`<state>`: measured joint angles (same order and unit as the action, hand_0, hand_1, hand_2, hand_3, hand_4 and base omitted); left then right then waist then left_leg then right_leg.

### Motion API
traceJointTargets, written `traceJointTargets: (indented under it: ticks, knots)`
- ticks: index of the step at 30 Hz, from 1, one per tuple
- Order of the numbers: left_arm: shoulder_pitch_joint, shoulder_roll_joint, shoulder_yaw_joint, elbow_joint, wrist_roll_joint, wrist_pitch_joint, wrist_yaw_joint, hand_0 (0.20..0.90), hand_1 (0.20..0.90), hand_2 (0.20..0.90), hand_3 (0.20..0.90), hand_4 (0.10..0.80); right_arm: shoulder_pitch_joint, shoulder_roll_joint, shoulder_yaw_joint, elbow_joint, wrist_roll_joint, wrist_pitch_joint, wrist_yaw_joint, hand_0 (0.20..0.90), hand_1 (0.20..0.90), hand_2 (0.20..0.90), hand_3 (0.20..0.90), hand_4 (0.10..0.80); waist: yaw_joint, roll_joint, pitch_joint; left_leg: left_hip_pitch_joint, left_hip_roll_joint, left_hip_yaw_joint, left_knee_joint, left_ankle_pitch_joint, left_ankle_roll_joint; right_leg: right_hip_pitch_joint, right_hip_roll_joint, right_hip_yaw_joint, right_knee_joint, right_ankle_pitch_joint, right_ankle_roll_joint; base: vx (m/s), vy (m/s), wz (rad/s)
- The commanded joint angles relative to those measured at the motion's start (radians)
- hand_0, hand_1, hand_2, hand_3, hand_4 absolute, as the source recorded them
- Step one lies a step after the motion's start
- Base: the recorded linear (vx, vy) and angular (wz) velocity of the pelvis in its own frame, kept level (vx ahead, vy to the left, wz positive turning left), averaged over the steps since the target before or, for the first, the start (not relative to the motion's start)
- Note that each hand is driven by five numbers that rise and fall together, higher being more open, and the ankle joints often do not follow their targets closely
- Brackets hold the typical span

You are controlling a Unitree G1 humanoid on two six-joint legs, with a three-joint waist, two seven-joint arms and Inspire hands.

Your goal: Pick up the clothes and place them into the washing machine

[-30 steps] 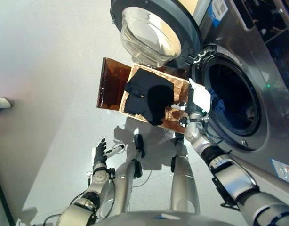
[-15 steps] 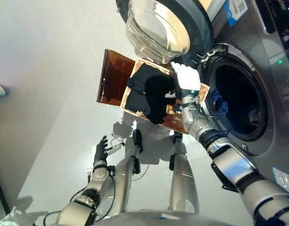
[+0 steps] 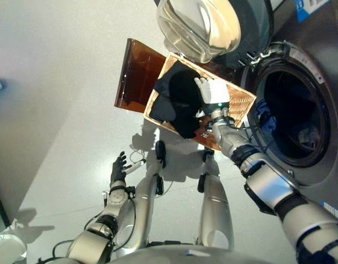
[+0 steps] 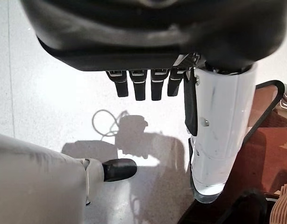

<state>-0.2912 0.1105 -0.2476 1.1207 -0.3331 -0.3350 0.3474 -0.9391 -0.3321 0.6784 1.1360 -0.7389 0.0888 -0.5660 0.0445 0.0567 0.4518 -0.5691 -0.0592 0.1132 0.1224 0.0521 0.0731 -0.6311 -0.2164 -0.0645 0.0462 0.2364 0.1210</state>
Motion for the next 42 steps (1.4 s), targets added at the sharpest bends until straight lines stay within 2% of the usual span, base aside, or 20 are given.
traceJointTargets:
  ticks: [1, 15, 34, 35, 36, 37, 38, 42]
  knots:
    - [0.002, 0.055, 0.004, -0.028, -0.025, -0.042, 0.012, 0.900, 0.900, 0.900, 0.900, 0.800, -0.135, -0.004, 0.041, 0.027, -0.016, -0.001, -0.025, 0.900, 0.900, 0.900, 0.900, 0.800, 0.024, 0.026, 0.005, 0.011, 0.009, -0.038, -0.066, 0.053, -0.107, 0.036, 0.044, 0.014, 0.079, -0.081, -0.018, -0.028, -0.004, 0.10]
    - [0.012, 0.080, -0.031, -0.157, -0.084, -0.059, 0.002, 0.900, 0.900, 0.900, 0.900, 0.800, -0.283, -0.066, 0.049, 0.094, 0.052, 0.003, -0.025, 0.900, 0.900, 0.900, 0.900, 0.800, 0.050, 0.045, 0.066, -0.058, 0.006, -0.070, -0.070, 0.085, -0.117, -0.020, 0.043, -0.010, 0.094, -0.083, -0.020, -0.031, -0.007, 0.09]
    - [0.010, 0.100, -0.059, -0.249, -0.135, -0.069, 0.003, 0.900, 0.900, 0.900, 0.900, 0.800, -0.491, -0.128, 0.094, 0.172, 0.153, -0.013, -0.023, 0.900, 0.900, 0.900, 0.900, 0.800, 0.095, 0.058, 0.068, -0.187, -0.001, -0.102, -0.063, 0.109, -0.127, -0.133, 0.033, -0.038, 0.116, -0.085, -0.018, -0.011, 0.007, 0.08]
    - [0.008, 0.099, -0.061, -0.251, -0.136, -0.069, 0.005, 0.900, 0.900, 0.900, 0.900, 0.800, -0.494, -0.128, 0.094, 0.176, 0.157, -0.012, -0.024, 0.532, 0.532, 0.532, 0.532, 0.537, 0.095, 0.057, 0.068, -0.189, -0.001, -0.103, -0.063, 0.110, -0.127, -0.134, 0.032, -0.038, 0.115, -0.086, -0.018, 0.000, 0.000, 0.00]
    - [0.007, 0.099, -0.062, -0.253, -0.136, -0.068, 0.006, 0.900, 0.900, 0.900, 0.900, 0.800, -0.498, -0.128, 0.095, 0.176, 0.157, -0.013, -0.025, 0.425, 0.425, 0.425, 0.425, 0.461, 0.096, 0.057, 0.068, -0.193, -0.001, -0.104, -0.062, 0.110, -0.127, -0.136, 0.032, -0.039, 0.115, -0.086, -0.018, 0.000, 0.000, 0.00]
    - [0.007, 0.099, -0.062, -0.253, -0.136, -0.068, 0.006, 0.900, 0.900, 0.900, 0.900, 0.800, -0.498, -0.128, 0.095, 0.176, 0.157, -0.013, -0.025, 0.362, 0.362, 0.362, 0.362, 0.416, 0.096, 0.057, 0.068, -0.193, -0.001, -0.104, -0.062, 0.110, -0.127, -0.136, 0.032, -0.039, 0.115, -0.086, -0.018, 0.000, 0.000, 0.00]
    - [0.008, 0.097, -0.062, -0.256, -0.137, -0.067, 0.007, 0.900, 0.900, 0.900, 0.900, 0.800, -0.499, -0.130, 0.093, 0.171, 0.159, -0.014, -0.030, 0.200, 0.200, 0.200, 0.200, 0.300, 0.096, 0.057, 0.068, -0.198, -0.001, -0.104, -0.060, 0.110, -0.127, -0.139, 0.032, -0.040, 0.117, -0.087, -0.019, 0.000, 0.000, 0.00]
    - [0.010, 0.095, -0.059, -0.257, -0.142, -0.069, 0.012, 0.900, 0.900, 0.900, 0.900, 0.800, -0.503, -0.124, 0.094, 0.166, 0.159, -0.015, -0.036, 0.200, 0.200, 0.200, 0.200, 0.300, 0.096, 0.055, 0.068, -0.195, -0.001, -0.104, -0.062, 0.111, -0.126, -0.140, 0.033, -0.039, 0.120, -0.088, -0.019, 0.000, 0.000, 0.00]
